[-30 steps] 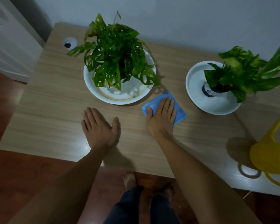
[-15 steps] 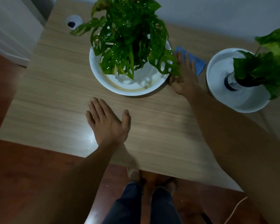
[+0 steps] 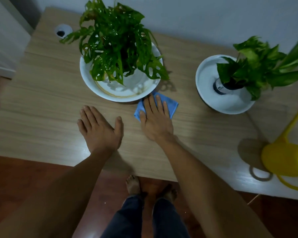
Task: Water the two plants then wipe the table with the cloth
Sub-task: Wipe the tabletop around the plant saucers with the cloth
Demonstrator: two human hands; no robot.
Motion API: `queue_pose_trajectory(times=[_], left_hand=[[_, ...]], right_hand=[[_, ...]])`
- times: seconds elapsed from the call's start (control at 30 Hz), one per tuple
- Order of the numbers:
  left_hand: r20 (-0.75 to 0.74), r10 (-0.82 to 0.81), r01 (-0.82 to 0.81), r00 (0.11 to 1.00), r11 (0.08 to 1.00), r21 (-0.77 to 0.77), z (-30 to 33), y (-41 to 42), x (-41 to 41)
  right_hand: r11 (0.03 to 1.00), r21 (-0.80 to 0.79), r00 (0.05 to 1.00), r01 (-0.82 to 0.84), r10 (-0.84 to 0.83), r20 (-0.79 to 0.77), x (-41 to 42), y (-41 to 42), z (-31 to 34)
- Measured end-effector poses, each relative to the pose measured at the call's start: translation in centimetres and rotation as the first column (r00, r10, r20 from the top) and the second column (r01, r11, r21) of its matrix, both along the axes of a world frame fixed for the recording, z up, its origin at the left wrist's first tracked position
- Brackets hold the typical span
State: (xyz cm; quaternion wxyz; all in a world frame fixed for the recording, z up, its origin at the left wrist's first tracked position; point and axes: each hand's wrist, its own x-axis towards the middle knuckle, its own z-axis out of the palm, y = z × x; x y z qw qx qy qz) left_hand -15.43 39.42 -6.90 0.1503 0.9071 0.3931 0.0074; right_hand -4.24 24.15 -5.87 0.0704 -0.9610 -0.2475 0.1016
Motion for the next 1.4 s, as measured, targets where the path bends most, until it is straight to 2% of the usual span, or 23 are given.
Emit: queue_pose_trajectory(times=[0.2,0.33,0.47,0.6,0.67,0.83,0.97,1.03,1.13,1.23,1.4], left_hand=[[-0.002,0.004,-0.004,1.0,1.0,0.013,0.0,-0.2,0.2],[-0.016,0.009,-0.008,1.0,0.999,0.031,-0.2,-0.2,0.3],[-0.034,0.022,-0.021,0.999,0.999,0.024,-0.2,-0.2,0.5],[-0.042,0.042,-0.041,0.998,0.999,0.028,-0.1,-0.3,0.7],[-0.045,0.047,-0.046,0.998,0.999,0.026,-0.1,-0.3,0.8],[-0.036,0.042,-0.042,0.998,0.999,0.007,0.4,-0.5,0.8],[-0.028,0.036,-0.036,0.999,0.999,-0.025,0.7,-0.4,0.6],[-0.013,0.03,-0.031,0.999,0.998,-0.053,1.0,-0.4,0.5],[0.076,0.041,-0.033,0.996,0.994,-0.107,1.6,0.4,-0.1],[0.11,-0.023,0.032,0.994,0.996,-0.08,2.0,3.5,-1.3],[0.067,-0.144,0.146,0.987,0.989,-0.031,2.4,10.8,-3.4]], right_hand=[[0.998,-0.005,0.998,0.062,-0.062,0.017,7.5,-0.6,0.1],[0.998,-0.062,1.0,0.003,-0.001,0.027,13.3,-0.5,-0.1],[0.982,-0.111,0.988,-0.149,0.152,0.011,18.6,-0.8,0.3],[0.988,-0.01,0.988,-0.152,0.152,-0.007,21.7,0.1,0.2],[0.987,-0.013,0.987,-0.159,0.159,-0.013,21.9,0.2,0.0],[0.981,-0.078,0.983,-0.177,0.179,0.027,18.2,-1.5,-0.2],[0.998,-0.037,0.999,-0.046,0.046,0.003,11.5,-1.7,-0.8],[1.0,0.005,0.999,0.013,-0.013,0.039,7.7,-1.5,-0.9],[0.994,0.062,0.992,0.094,-0.099,0.084,2.0,0.0,-1.1],[0.986,0.06,0.985,0.155,-0.159,0.066,-2.8,2.9,-1.0],[0.984,0.022,0.982,0.179,-0.18,0.058,-8.4,8.4,-0.6]])
